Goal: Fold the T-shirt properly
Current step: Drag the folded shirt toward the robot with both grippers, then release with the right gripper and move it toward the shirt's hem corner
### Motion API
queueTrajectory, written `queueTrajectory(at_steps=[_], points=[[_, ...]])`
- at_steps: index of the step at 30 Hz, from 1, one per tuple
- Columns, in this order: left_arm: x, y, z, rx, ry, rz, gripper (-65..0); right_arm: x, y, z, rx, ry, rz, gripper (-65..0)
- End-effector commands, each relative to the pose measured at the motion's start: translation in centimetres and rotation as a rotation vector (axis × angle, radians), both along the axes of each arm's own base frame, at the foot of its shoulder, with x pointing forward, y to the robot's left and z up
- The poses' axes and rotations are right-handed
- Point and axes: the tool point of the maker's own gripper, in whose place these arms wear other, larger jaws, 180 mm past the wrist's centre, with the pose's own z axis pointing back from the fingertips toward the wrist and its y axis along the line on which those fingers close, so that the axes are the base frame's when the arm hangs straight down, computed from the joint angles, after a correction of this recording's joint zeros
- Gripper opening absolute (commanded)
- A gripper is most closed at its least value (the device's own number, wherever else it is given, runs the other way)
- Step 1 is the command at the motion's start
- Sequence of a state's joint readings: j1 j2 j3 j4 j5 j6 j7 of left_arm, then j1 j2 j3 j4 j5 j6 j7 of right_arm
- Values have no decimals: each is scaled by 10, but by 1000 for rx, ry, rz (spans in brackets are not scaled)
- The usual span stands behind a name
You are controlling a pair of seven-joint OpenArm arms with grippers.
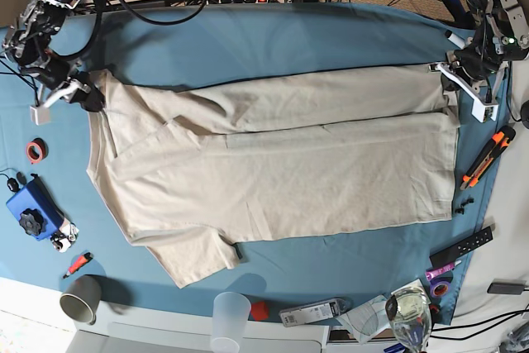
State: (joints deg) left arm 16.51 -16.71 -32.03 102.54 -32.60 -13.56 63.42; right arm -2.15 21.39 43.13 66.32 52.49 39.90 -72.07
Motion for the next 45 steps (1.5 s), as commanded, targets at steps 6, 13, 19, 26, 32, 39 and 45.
queueTrajectory(at_steps=[6,13,19,26,32,39,45], points=[[4,17,16,63,-23,-62,-650,-45,-30,-7,-34,145,-35,-650],[-11,18,13,45,17,-96,-650,-70,-32,-10,-10,164,-48,-650],[-23,18,10,41,44,-107,-650,-87,-30,2,-30,141,-26,-650],[-27,14,15,58,38,-148,-650,-98,-30,22,-140,139,42,-650],[-27,14,15,56,37,-148,-650,-97,-30,26,-154,133,51,-650],[-27,14,14,57,38,-148,-531,-96,-29,27,-150,126,51,-520],[-25,13,18,62,27,-154,-480,-89,-36,38,-160,96,59,-477]])
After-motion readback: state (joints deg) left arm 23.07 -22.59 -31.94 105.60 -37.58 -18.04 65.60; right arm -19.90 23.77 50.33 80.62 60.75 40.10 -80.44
